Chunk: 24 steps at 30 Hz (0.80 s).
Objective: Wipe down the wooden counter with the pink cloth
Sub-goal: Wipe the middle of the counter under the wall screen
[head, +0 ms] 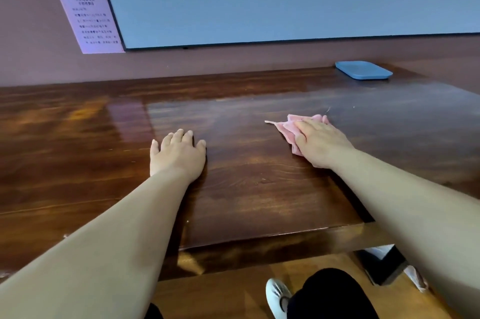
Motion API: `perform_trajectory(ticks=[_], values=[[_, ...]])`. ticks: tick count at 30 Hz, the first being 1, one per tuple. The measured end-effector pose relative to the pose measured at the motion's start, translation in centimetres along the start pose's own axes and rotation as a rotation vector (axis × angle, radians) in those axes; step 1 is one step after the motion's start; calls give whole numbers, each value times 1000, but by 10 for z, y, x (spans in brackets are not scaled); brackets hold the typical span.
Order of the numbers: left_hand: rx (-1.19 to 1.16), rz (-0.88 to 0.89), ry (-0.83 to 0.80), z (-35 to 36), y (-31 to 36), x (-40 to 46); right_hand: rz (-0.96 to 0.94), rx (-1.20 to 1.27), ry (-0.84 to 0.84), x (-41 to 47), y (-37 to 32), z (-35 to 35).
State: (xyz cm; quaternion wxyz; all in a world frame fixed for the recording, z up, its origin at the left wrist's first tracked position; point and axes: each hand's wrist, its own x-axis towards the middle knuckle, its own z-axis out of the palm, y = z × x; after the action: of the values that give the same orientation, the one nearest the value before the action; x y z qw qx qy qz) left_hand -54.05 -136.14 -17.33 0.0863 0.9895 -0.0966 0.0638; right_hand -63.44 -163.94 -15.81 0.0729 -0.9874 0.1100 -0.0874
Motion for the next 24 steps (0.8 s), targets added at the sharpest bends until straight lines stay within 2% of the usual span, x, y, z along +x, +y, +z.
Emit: perform_trajectory(ticks=[2, 4, 8, 13, 16, 20, 24], values=[[-3, 0, 1, 3, 0, 0, -6, -49, -16, -8, 0, 2], [-1, 6, 1, 6, -1, 1, -89, -87, -10, -31, 6, 10], [16, -1, 3, 6, -2, 4, -227, 62, -4, -55, 16, 1], [22, -8, -6, 1, -1, 4, -59, 31, 4, -34, 2, -9], [27, -8, -8, 1, 0, 3, -96, -39, 14, -58, 2, -2], [19, -12, -11, 3, -2, 3, -194, 41, 34, -87, 5, -2], [16, -1, -13, -1, -1, 2, -54, 30, -26, -69, -7, -11]])
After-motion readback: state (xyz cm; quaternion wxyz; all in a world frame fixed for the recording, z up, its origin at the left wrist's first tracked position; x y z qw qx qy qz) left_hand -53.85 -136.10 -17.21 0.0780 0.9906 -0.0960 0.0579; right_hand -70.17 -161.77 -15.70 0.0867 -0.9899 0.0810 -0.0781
